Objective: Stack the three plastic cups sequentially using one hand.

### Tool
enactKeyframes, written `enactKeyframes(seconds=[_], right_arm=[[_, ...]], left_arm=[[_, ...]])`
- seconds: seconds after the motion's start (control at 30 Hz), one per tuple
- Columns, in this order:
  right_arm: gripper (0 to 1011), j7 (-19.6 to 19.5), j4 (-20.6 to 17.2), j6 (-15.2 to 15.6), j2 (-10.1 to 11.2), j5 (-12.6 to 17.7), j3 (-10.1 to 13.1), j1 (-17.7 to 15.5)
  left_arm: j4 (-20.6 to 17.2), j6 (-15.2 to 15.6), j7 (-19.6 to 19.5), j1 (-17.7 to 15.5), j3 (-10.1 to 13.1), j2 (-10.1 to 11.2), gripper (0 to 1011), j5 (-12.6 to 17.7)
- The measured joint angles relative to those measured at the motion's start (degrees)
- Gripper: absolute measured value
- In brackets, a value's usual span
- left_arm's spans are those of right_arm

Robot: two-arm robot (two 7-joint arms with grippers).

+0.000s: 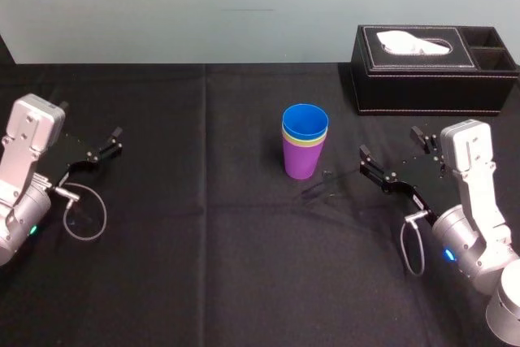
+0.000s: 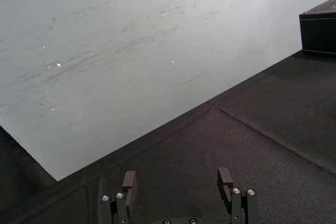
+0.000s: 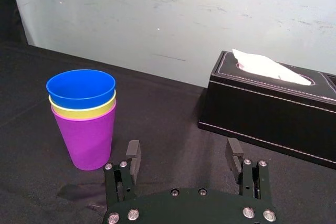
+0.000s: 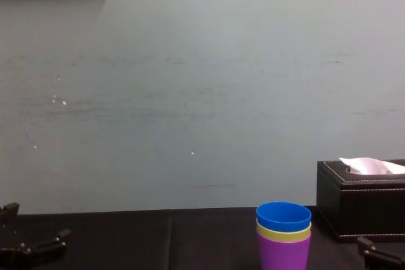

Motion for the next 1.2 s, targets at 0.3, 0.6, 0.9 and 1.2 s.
enactKeyframes(seconds=[0.3,0.6,0.9,1.2], right_arm=[[1003,0.04,0.0,0.0,0.0,0.03,0.0,0.0],[1003,0.05,0.0,0.0,0.0,0.03,0.0,0.0],[1003,0.06,0.0,0.0,0.0,0.03,0.0,0.0],[1003,0.05,0.0,0.0,0.0,0.03,0.0,0.0]], left_arm=[[0.0,0.0,0.0,0.0,0.0,0.0,1011,0.0],[0.0,0.0,0.0,0.0,0.0,0.0,1011,0.0],[0.0,0.0,0.0,0.0,0.0,0.0,1011,0.0],[0.0,0.0,0.0,0.0,0.0,0.0,1011,0.0]])
